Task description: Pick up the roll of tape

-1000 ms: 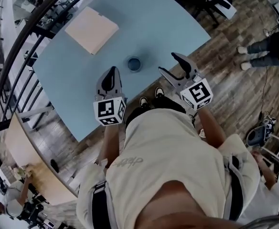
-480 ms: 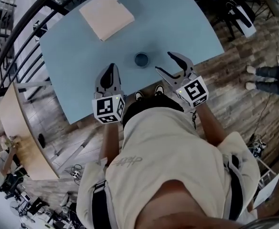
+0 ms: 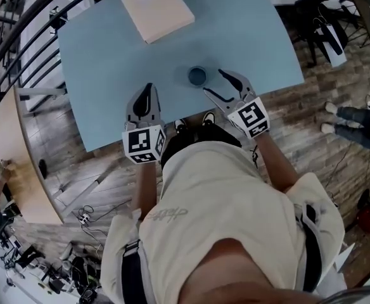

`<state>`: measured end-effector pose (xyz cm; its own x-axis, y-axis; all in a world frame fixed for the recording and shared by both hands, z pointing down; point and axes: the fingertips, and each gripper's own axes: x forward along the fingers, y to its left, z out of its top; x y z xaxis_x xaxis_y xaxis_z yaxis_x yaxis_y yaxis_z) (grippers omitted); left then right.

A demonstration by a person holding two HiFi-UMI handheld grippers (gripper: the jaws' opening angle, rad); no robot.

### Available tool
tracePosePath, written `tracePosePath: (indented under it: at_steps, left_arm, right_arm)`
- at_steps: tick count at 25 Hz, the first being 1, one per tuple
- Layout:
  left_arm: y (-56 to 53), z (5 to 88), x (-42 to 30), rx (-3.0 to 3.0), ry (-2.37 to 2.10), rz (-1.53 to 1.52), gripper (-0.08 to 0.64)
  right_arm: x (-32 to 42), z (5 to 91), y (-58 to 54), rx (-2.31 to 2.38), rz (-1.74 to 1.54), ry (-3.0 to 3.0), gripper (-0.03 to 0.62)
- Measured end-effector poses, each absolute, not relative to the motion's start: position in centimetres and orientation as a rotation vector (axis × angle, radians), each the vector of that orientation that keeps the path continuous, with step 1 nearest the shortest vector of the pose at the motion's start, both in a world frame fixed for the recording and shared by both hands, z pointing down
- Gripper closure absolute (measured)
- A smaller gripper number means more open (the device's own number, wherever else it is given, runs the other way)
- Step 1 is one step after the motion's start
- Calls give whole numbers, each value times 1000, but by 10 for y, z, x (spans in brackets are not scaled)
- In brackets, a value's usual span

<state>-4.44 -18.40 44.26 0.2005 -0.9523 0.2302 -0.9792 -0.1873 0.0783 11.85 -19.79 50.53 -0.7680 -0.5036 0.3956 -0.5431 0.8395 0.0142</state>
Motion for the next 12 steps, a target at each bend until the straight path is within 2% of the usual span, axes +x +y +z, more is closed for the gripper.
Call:
tracePosePath:
  at_steps: [12]
  left_arm:
    - [-178,465,-82,2182,-1886,169,538]
  right_arm:
    - [83,578,-209,631,197,-2490,310]
